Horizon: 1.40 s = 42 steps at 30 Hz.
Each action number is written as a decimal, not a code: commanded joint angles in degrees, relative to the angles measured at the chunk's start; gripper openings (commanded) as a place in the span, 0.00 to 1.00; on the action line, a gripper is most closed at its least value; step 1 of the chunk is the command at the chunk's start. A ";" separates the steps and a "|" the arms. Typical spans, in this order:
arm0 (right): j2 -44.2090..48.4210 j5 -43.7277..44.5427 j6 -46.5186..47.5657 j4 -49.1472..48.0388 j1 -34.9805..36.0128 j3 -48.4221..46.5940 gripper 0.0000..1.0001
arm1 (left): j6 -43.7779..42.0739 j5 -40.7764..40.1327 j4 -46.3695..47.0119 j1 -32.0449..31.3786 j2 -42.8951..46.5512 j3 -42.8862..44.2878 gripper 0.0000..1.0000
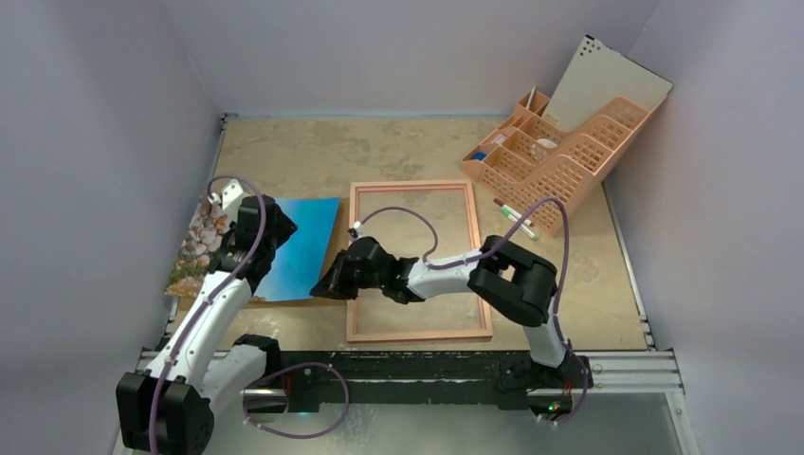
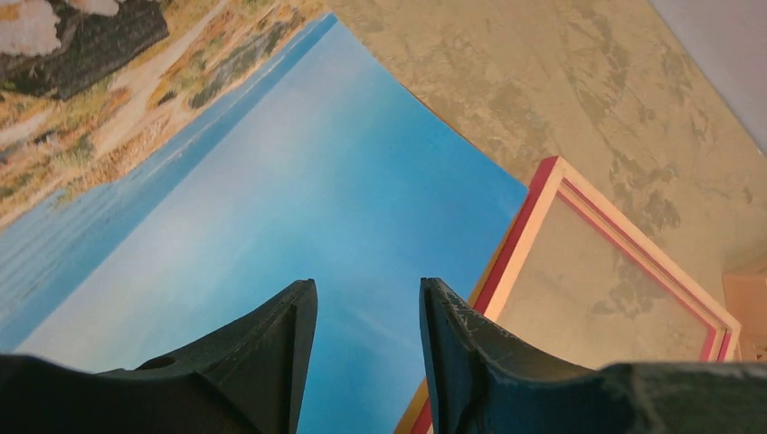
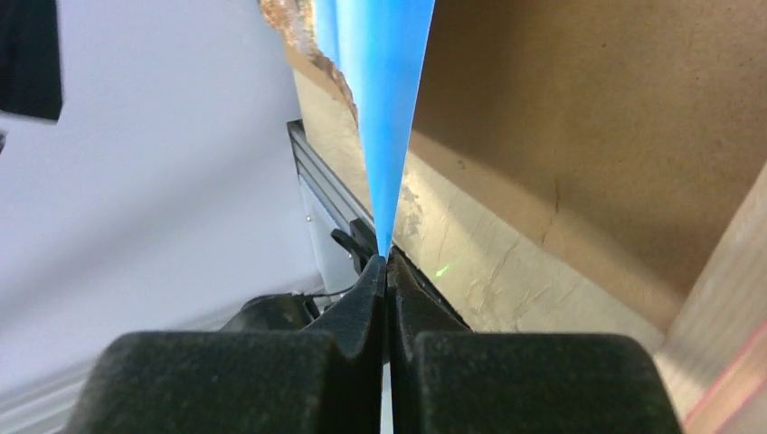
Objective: Put the photo into the frame
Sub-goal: Pick up the photo at the center of the board.
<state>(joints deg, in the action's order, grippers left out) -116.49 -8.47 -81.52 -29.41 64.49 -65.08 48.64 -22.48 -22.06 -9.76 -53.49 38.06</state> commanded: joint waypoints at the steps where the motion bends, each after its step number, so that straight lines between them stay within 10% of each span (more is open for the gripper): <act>1: 7.10 2.26 6.36 0.17 -0.58 3.72 0.00 | -5.81 3.70 -2.33 0.18 -1.11 2.95 0.48; 20: 26.14 -7.80 22.56 -0.21 -15.40 31.10 0.00 | -3.17 13.94 7.87 0.18 -7.95 -9.82 0.49; 30: 23.73 -5.24 16.61 -7.23 -15.97 30.99 0.46 | -3.16 10.87 7.91 0.18 -10.63 -11.65 0.49; 42: 17.93 -5.60 15.62 -11.68 -16.00 25.59 0.46 | -2.87 11.21 7.73 0.18 -9.89 -12.29 0.48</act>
<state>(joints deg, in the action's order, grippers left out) -98.41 -14.48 -65.76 -37.28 48.71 -36.42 45.01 -10.72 -15.68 -9.76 -64.16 26.35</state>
